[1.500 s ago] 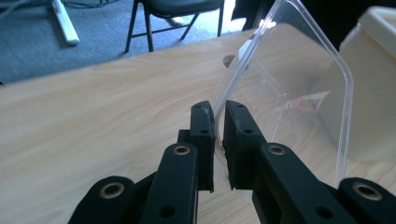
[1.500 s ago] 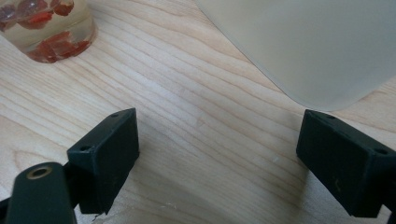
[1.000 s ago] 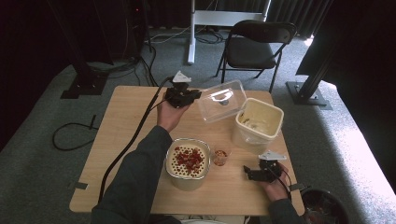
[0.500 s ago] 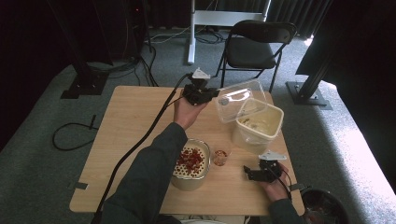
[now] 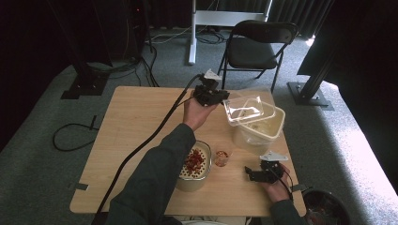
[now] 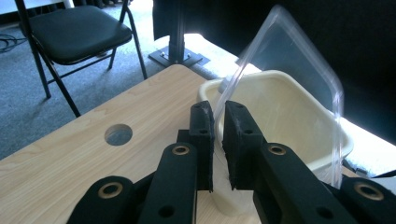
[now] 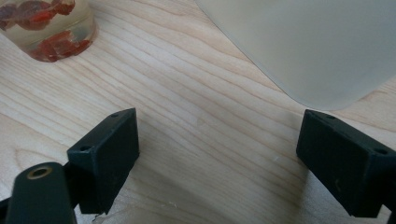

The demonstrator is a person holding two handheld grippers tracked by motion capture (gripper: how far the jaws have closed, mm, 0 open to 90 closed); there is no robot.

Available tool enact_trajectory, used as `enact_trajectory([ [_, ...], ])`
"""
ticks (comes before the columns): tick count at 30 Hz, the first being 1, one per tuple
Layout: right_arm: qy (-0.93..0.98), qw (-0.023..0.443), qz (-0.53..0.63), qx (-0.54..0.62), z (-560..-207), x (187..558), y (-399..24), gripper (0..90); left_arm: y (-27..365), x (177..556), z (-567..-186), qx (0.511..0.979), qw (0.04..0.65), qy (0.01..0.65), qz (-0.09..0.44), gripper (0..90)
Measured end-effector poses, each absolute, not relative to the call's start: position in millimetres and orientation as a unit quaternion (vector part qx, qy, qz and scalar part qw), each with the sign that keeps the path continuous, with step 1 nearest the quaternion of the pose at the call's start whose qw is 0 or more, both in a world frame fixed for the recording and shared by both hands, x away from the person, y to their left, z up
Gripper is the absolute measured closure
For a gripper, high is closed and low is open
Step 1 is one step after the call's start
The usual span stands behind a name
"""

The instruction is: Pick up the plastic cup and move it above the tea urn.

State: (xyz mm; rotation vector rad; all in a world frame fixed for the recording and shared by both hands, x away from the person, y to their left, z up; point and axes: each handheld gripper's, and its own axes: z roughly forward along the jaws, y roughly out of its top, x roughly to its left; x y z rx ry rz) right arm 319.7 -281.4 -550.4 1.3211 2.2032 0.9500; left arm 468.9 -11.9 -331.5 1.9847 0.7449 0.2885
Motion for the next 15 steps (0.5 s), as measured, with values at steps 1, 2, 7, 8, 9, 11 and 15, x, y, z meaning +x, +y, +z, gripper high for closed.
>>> enact_trajectory([
  [1,0.788,0.200,0.340,0.473,-550.4,319.7,-281.4,12.4,-13.2,468.9,-331.0,0.812,0.484,0.306,0.114,83.2],
  [2,0.788,0.200,0.340,0.473,-550.4,319.7,-281.4,12.5,-13.2,468.9,-331.0,0.812,0.484,0.306,0.114,83.4],
  [7,0.788,0.200,0.340,0.473,-550.4,319.7,-281.4,12.4,-15.8,470.4,-330.7,0.811,0.494,0.299,0.093,69.0],
  [8,0.788,0.200,0.340,0.473,-550.4,319.7,-281.5,12.4,-16.1,470.1,-331.7,0.811,0.498,0.290,0.096,64.3],
  [9,0.788,0.200,0.340,0.472,-550.4,319.7,-281.5,12.5,-16.2,469.7,-331.9,0.812,0.500,0.287,0.095,60.6],
  [11,0.788,0.199,0.340,0.473,-550.4,319.6,-281.4,12.4,-16.5,468.8,-332.0,0.811,0.505,0.281,0.093,55.8],
  [15,0.788,0.199,0.340,0.473,-550.4,319.6,-281.4,12.4,-16.4,467.9,-330.6,0.808,0.510,0.279,0.093,52.8],
])
